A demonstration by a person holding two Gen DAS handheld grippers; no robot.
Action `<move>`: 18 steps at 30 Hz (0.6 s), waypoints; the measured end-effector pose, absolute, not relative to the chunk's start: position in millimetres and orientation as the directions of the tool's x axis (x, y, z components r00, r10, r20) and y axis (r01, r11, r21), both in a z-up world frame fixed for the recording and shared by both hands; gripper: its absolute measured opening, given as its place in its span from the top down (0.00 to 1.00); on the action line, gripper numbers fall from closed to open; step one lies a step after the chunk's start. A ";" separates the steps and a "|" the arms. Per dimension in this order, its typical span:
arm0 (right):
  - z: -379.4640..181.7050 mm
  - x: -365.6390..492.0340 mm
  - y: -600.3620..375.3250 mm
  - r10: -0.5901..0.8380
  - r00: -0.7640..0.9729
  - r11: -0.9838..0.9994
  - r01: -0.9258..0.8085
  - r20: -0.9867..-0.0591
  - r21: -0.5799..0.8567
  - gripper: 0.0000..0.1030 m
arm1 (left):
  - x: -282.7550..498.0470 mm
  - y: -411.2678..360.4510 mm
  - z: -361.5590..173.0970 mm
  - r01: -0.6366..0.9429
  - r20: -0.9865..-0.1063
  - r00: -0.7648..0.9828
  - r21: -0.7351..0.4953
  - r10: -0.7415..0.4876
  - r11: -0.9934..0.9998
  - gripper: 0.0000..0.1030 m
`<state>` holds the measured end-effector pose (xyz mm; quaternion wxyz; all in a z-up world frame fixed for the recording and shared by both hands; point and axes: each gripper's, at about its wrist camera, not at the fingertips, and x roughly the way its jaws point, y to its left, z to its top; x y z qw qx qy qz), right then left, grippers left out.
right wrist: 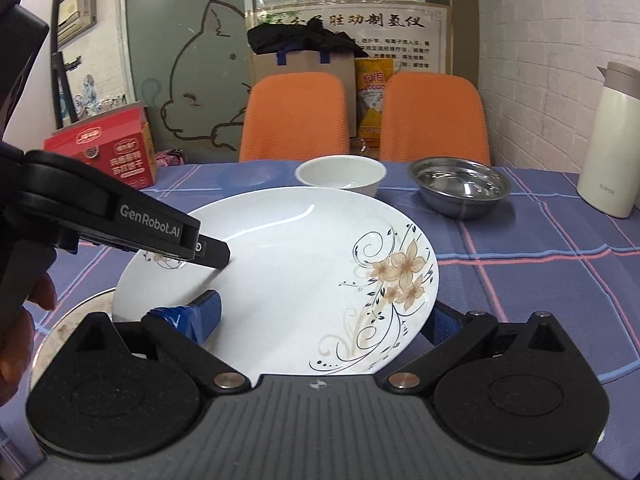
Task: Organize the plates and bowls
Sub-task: 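Carry the floral plate onto the plate stack and open the left tool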
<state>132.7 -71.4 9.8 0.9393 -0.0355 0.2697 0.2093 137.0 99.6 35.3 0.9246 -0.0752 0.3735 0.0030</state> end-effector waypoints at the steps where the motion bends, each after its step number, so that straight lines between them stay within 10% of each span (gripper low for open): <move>1: 9.0 126.4 -63.9 0.392 0.757 0.901 -0.431 -0.522 0.051 0.12 | 127.2 108.2 34.2 -0.078 -0.691 0.722 -0.135 -0.038 0.988 0.77; 18: -12.0 65.2 -3.5 0.469 0.665 0.834 -0.550 -0.582 0.044 0.12 | 61.3 153.3 5.9 -0.134 -0.688 0.726 -0.153 -0.008 0.979 0.76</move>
